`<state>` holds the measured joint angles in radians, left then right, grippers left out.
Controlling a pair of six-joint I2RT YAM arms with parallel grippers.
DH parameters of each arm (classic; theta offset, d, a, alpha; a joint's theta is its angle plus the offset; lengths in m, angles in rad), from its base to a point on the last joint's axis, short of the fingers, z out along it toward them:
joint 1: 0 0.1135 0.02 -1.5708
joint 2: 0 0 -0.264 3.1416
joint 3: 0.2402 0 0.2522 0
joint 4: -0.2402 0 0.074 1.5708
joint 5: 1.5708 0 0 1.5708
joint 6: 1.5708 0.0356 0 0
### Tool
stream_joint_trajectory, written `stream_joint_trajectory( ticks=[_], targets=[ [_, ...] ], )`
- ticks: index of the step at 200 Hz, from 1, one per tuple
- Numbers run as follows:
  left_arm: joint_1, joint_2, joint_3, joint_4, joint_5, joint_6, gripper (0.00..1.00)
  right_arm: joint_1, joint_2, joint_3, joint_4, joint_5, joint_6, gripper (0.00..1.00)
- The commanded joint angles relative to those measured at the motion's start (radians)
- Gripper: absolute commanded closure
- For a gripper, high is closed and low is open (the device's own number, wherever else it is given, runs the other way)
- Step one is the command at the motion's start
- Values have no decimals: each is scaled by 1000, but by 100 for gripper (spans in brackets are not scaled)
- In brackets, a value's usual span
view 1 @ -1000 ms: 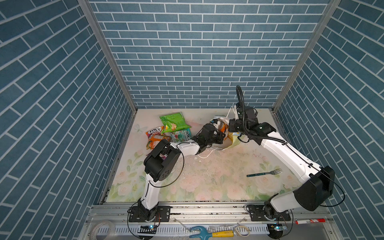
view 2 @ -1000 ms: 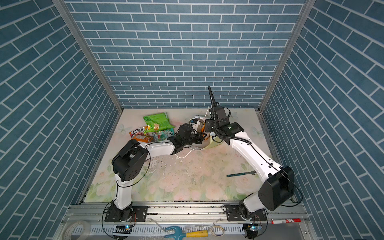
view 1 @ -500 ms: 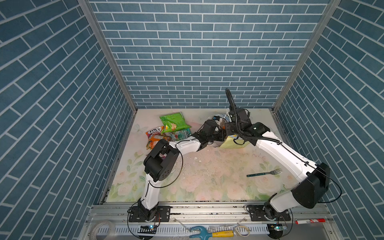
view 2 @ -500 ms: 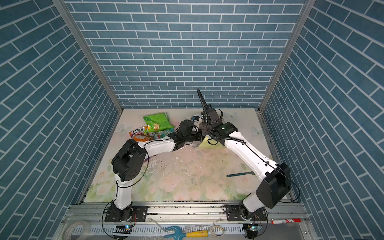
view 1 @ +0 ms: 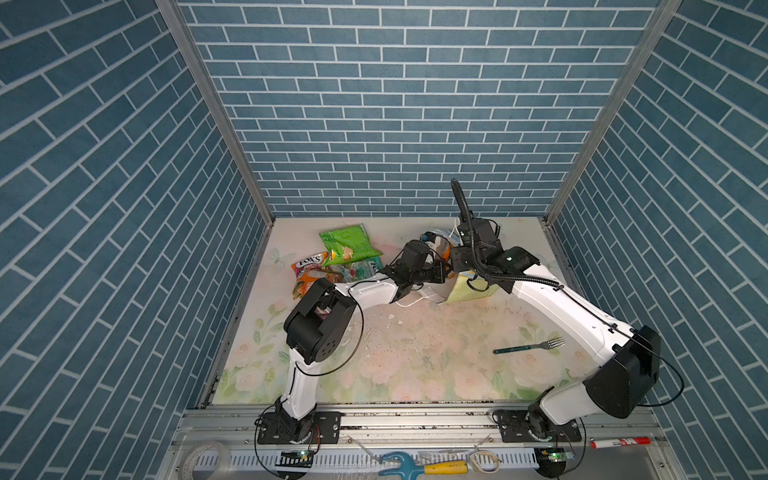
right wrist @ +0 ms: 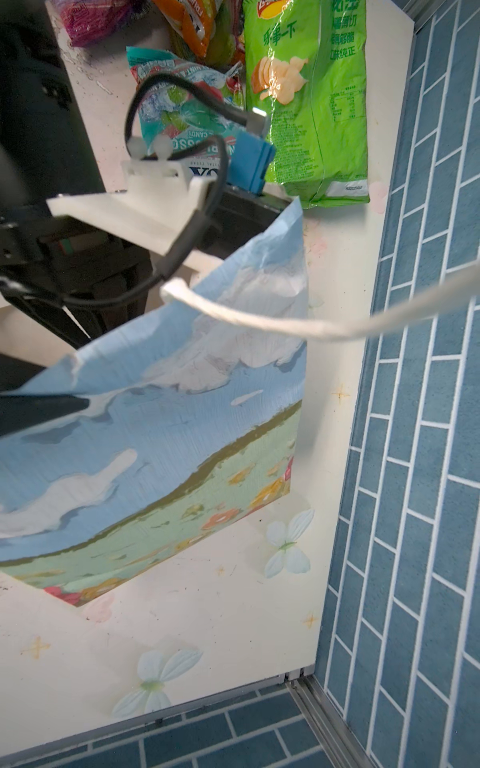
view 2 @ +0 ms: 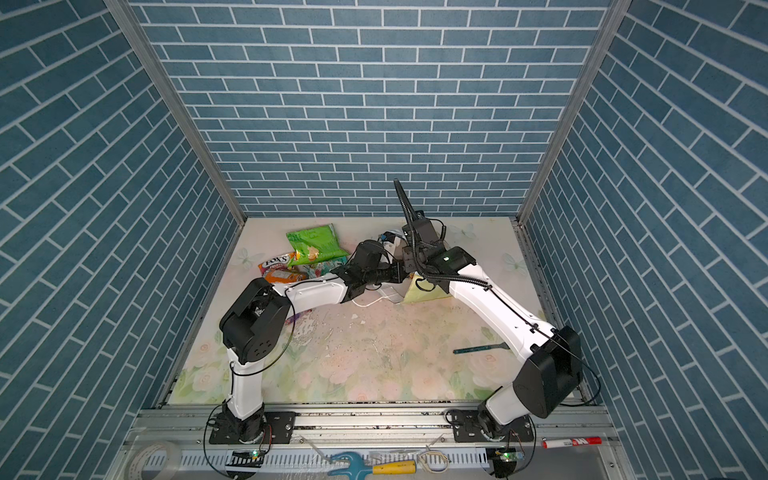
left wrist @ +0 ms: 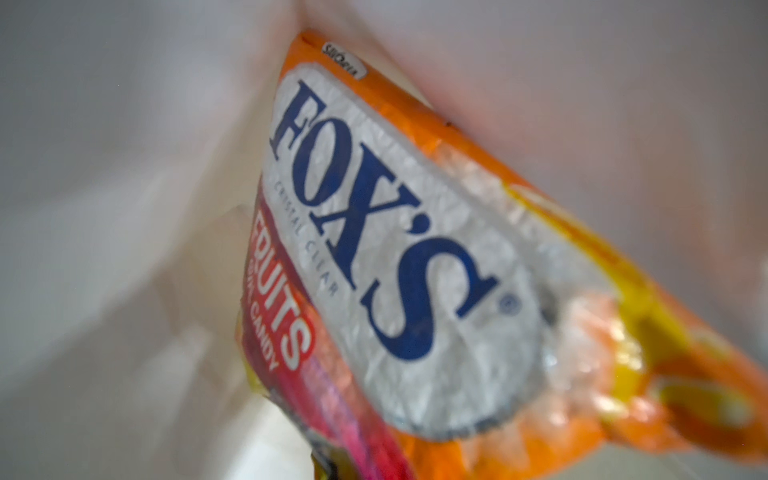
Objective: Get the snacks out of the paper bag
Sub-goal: 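Lift the FOX'S Fruits packet up out of the bag with the left gripper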
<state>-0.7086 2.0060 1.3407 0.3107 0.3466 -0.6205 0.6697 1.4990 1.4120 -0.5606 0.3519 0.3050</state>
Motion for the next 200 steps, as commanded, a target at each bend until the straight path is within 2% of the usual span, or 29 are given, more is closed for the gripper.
stream_joint_trajectory(
  ticks=[1,200],
  targets=[
    [17,-64,-17,80,14,-10,100,4,-22,-25,-5,31,-10,100],
    [43,-201,-95,48,12,-12,100,3,-59,-92,45,68,20,100]
  ],
)
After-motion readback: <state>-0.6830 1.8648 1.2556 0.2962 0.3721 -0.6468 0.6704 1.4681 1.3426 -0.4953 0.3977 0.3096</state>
